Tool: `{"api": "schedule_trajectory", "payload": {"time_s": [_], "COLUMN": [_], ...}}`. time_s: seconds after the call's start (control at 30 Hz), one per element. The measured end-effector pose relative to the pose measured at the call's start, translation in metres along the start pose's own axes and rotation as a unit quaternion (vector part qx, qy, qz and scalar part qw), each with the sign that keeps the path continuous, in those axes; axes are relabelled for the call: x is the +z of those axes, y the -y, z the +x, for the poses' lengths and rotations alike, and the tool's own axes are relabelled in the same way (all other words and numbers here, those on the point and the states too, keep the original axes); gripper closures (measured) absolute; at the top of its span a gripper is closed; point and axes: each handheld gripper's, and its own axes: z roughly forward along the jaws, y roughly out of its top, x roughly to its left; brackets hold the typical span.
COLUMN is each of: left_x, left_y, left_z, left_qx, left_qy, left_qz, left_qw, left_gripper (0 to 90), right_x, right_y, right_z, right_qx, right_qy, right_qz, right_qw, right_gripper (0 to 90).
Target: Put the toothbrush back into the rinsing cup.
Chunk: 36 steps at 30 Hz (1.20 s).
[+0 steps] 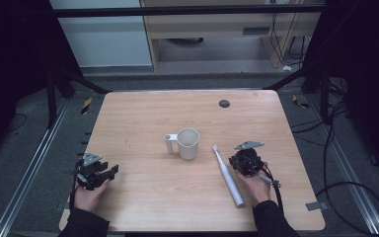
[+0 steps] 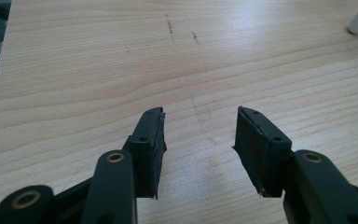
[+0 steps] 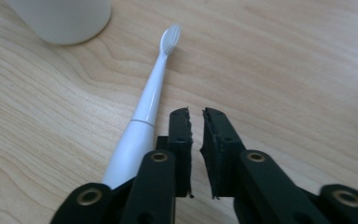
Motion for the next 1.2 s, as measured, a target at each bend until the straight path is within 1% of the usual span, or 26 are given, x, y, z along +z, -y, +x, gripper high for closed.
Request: {"api": "schedule_trajectory", "payload": {"time_s": [0.03, 0.07, 0.1, 0.13, 0.17, 0.23, 0.27, 0.3, 0.37, 0.47, 0.63, 0.7, 0.8, 0.87, 0.9, 0.97, 1.03, 1.17, 1.2], "left_x": [0.0, 0.0, 0.0, 0.0, 0.001, 0.001, 0.001, 0.001, 0.001, 0.002, 0.003, 0.003, 0.005, 0.006, 0.006, 0.007, 0.007, 0.007, 0.008], "left_y": [0.0, 0.0, 0.0, 0.0, 0.0, 0.0, 0.0, 0.0, 0.0, 0.0, 0.0, 0.0, 0.0, 0.0, 0.0, 0.0, -0.001, -0.001, -0.001], "left_z": [0.0, 0.0, 0.0, 0.0, 0.0, 0.0, 0.0, -0.001, -0.001, 0.0, -0.001, -0.001, -0.003, -0.004, -0.004, -0.004, -0.005, -0.006, -0.006], "left_qx": [0.0, 0.0, 0.0, 0.0, 0.0, -0.001, -0.001, 0.0, 0.002, 0.003, 0.002, 0.004, 0.005, 0.007, 0.007, 0.01, 0.012, 0.014, 0.014], "left_qy": [0.002, 0.002, 0.002, 0.003, 0.002, 0.003, 0.003, 0.004, 0.004, 0.006, 0.007, 0.008, 0.008, 0.008, 0.008, 0.008, 0.008, 0.009, 0.01], "left_qz": [0.0, 0.0, 0.0, 0.001, 0.001, 0.001, 0.0, 0.0, 0.001, 0.004, 0.004, 0.007, 0.007, 0.01, 0.01, 0.014, 0.014, 0.012, 0.013], "left_qw": [1.0, 1.0, 1.0, 1.0, 1.0, 1.0, 1.0, 1.0, 1.0, 1.0, 1.0, 0.9999, 0.9999, 0.9999, 0.9999, 0.9998, 0.9998, 0.9998, 0.9998], "left_gripper": [51.5, 51.5, 51.5, 51.5, 51.5, 51.5, 51.5, 51.5, 51.5, 51.4, 51.3, 51.3, 51.3, 51.3, 51.3, 51.3, 51.3, 51.3, 51.2], "right_x": [-0.007, -0.007, -0.015, -0.018, -0.018, -0.024, -0.026, -0.03, -0.032, -0.036, -0.037, -0.037, -0.036, -0.034, -0.033, -0.032, -0.029, -0.025, -0.023], "right_y": [-0.003, -0.003, -0.007, -0.009, -0.009, -0.012, -0.014, -0.017, -0.018, -0.023, -0.026, -0.027, -0.027, -0.028, -0.028, -0.028, -0.028, -0.028, -0.028], "right_z": [-0.002, -0.002, -0.002, -0.003, -0.003, -0.002, -0.002, 0.0, 0.001, 0.006, 0.01, 0.012, 0.013, 0.016, 0.017, 0.018, 0.02, 0.024, 0.026], "right_qx": [0.001, 0.001, -0.001, -0.003, -0.003, -0.001, -0.003, -0.005, -0.004, -0.007, -0.008, -0.007, -0.007, -0.013, -0.015, -0.017, -0.015, -0.021, -0.022], "right_qy": [0.003, 0.003, 0.009, 0.008, 0.008, 0.007, 0.005, 0.005, 0.003, -0.002, -0.002, -0.005, -0.007, -0.004, -0.003, -0.003, -0.007, -0.005, -0.005], "right_qz": [-0.004, -0.004, -0.009, -0.011, -0.011, -0.014, -0.013, -0.011, -0.007, 0.002, 0.002, 0.008, 0.011, 0.024, 0.026, 0.03, 0.041, 0.052, 0.06], "right_qw": [1.0, 1.0, 0.9999, 0.9999, 0.9999, 0.9999, 0.9999, 0.9999, 1.0, 1.0, 1.0, 0.9999, 0.9999, 0.9996, 0.9995, 0.9994, 0.999, 0.9984, 0.998], "right_gripper": [73.8, 73.8, 69.2, 67.0, 67.0, 63.0, 61.5, 57.0, 55.3, 50.0, 47.7, 46.1, 45.6, 45.1, 45.1, 45.1, 45.4, 46.5, 47.2]}}
